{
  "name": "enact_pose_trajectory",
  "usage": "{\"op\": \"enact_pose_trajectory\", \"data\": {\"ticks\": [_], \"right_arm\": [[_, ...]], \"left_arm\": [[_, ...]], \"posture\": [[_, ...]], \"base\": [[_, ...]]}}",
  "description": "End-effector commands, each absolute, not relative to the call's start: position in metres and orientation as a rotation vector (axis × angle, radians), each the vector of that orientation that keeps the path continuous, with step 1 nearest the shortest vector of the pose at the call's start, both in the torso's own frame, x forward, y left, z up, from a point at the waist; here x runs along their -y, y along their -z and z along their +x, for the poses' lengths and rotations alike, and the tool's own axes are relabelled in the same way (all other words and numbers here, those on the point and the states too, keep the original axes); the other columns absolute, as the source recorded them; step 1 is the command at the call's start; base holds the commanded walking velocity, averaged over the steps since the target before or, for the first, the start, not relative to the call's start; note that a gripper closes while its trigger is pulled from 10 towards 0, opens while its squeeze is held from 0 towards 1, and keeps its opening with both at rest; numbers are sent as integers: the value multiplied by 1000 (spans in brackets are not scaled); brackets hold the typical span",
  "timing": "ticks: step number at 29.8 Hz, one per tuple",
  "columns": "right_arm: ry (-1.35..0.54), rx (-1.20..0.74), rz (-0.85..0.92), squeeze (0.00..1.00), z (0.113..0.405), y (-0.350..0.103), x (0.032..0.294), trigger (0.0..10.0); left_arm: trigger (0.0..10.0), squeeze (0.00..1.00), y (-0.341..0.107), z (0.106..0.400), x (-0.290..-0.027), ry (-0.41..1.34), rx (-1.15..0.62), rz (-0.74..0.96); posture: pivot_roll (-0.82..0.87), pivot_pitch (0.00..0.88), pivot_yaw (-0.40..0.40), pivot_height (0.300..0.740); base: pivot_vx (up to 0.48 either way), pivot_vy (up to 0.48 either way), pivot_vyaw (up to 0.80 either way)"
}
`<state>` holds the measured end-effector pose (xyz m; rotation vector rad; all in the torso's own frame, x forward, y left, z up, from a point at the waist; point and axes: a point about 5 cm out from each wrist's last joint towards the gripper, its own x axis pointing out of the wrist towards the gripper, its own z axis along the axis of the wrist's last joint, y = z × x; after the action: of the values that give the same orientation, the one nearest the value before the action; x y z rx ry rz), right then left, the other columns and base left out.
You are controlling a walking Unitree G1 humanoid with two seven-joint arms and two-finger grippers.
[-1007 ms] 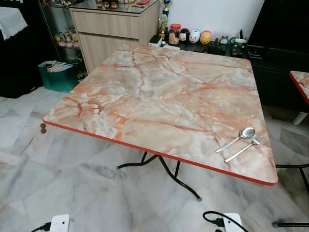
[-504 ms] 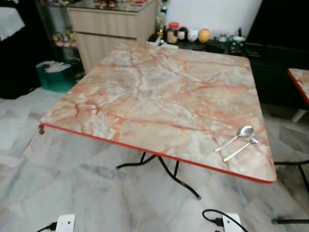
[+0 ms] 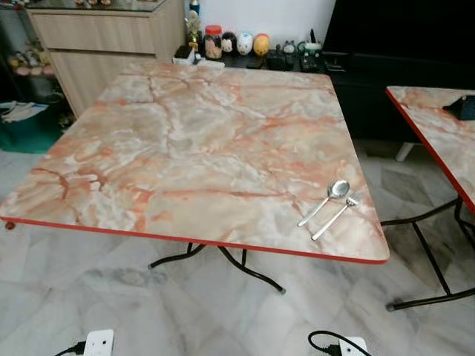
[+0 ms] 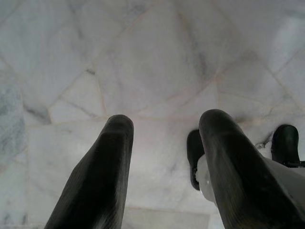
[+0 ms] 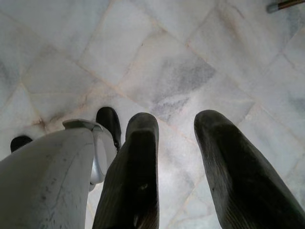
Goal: Setting the table
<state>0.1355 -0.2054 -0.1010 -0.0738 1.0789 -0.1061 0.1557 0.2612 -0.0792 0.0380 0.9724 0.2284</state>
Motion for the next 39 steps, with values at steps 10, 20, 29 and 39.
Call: {"op": "enact_pose_trajectory", "data": {"ticks": [10,20,29,39], "right_arm": [[115,-1074,-83,0,137,100,210,10000],[194,-1065,-49,0,138,98,216,10000],[201,-1058,-40,0,139,99,213,10000],[196,-1058,-45,0,139,98,214,10000]], "left_arm": [[10000,0,82,153,-257,-217,-994,49],[10000,0,80,158,-258,-220,-983,50],[10000,0,81,158,-254,-215,-982,49],[10000,0,81,156,-255,-221,-980,43]], "posture": [[55,0,-23,740],[54,0,-23,740],[58,0,-24,740],[65,0,-28,740]], "base": [[0,127,-698],[0,0,-681],[0,0,-676],[0,0,-673]]}}
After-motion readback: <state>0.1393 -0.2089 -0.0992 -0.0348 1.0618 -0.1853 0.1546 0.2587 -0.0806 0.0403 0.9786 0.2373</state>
